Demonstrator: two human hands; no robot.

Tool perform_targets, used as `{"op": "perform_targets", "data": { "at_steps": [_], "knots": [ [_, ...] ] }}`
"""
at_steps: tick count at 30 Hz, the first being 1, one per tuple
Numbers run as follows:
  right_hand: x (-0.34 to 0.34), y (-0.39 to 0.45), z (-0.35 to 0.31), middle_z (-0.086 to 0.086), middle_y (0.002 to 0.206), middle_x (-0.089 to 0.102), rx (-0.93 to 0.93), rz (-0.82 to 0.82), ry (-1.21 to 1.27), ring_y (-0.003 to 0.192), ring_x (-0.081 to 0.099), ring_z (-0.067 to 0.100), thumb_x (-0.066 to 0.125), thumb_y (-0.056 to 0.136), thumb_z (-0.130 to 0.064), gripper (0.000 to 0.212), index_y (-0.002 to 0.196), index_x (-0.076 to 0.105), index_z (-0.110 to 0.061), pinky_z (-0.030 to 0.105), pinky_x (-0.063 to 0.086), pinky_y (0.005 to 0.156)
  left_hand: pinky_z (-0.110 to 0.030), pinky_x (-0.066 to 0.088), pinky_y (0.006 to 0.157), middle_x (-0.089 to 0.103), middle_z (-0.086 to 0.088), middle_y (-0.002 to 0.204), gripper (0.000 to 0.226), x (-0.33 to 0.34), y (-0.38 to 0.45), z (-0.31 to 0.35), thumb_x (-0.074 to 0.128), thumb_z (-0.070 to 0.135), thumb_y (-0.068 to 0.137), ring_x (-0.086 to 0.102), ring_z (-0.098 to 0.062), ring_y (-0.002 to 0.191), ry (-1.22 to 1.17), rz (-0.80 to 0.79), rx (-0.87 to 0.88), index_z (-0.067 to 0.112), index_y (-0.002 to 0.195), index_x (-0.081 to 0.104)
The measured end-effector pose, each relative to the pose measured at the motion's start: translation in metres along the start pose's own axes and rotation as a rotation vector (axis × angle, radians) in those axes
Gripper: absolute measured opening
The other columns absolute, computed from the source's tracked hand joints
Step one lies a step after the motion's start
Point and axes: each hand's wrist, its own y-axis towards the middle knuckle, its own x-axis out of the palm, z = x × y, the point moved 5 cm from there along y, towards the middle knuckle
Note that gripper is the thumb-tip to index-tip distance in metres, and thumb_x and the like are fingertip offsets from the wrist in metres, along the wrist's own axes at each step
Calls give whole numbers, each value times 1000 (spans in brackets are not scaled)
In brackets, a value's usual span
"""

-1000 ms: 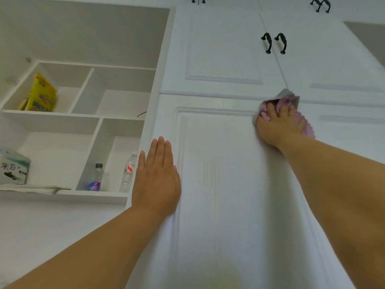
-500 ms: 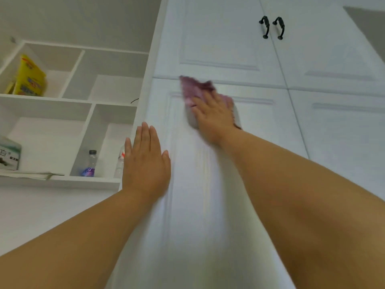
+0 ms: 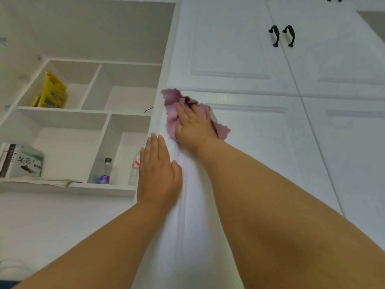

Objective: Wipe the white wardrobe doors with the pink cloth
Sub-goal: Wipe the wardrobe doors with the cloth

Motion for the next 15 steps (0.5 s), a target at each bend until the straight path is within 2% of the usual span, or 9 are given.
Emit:
{"op": "perform_targets", "data": {
  "at_steps": [2,5,7,9,12,15],
  "knots": [
    [1,3,-14,5,169,-3,-38,1,26,155,-3,23,28,108,-22,59,160,3,-9,28,-16,115,-30,-4,124,7,-12,166,74,-5,-1,-1,24,26,88,4,-20,154,-107,34,-28,2,157,11],
    [3,-9,-8,-1,169,7,-182,6,48,155,4,21,28,103,-32,61,160,14,-17,34,-15,119,-34,0,126,14,-12,165,73,-7,-2,-4,26,25,88,9,-21,154,-111,50,-68,2,157,16],
    [-1,-19,11,-4,168,12,-176,15,14,155,5,20,22,92,-45,72,160,18,-24,32,-22,115,-42,5,126,18,-16,164,72,-6,0,-5,24,25,88,13,-24,153,-23,24,-78,0,155,20],
    [-10,-24,47,-4,169,8,-30,45,-11,155,1,20,22,96,-53,69,160,18,-29,29,-25,110,-44,4,125,20,-16,163,66,-4,1,-4,24,22,93,14,-25,153,48,-7,-86,0,155,21],
    [-25,-37,105,2,169,2,219,67,-44,155,-3,24,29,103,-45,63,161,12,-26,48,-14,119,-44,4,126,19,-15,164,60,-1,1,-2,29,18,99,13,-25,153,70,-29,-91,0,155,18],
    [-23,-48,121,10,168,5,436,78,-114,155,-2,27,24,100,-44,63,159,19,-21,59,-6,121,-37,2,126,10,-15,166,59,0,0,-3,29,17,103,6,-25,154,4,-65,-111,1,157,11]
  ]
}}
